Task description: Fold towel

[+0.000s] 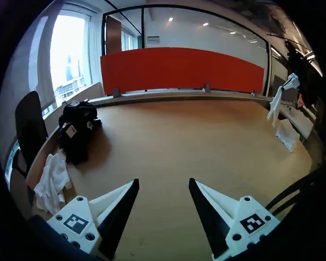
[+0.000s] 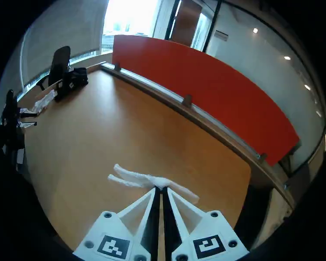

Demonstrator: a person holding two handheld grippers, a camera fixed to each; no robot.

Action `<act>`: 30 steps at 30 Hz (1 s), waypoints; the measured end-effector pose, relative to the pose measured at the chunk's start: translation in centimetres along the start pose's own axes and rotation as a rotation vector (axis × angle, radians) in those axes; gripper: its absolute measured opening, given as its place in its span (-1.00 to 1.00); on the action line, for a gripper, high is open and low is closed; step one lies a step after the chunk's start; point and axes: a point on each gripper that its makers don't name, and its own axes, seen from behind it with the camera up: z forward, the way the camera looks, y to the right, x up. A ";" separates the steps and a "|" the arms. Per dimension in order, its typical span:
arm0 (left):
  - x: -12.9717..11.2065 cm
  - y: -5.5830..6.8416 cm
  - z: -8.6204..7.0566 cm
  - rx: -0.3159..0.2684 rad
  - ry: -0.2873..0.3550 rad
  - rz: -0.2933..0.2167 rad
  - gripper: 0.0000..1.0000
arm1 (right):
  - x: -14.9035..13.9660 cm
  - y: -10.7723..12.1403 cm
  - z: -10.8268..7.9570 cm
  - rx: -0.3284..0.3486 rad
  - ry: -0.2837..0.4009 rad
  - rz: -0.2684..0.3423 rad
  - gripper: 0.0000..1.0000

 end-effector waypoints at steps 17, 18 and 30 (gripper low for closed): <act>0.6 1.3 0.8 -0.012 -0.003 0.015 0.68 | -2.4 4.9 -1.7 -0.065 -0.036 0.033 -0.92; 0.6 1.4 0.8 -0.013 -0.003 0.017 0.68 | -2.5 5.0 -1.7 -0.066 -0.037 0.034 -0.92; 0.8 1.9 0.9 -0.020 -0.004 0.024 0.68 | -4.1 5.4 -2.8 -0.081 -0.050 0.049 -0.92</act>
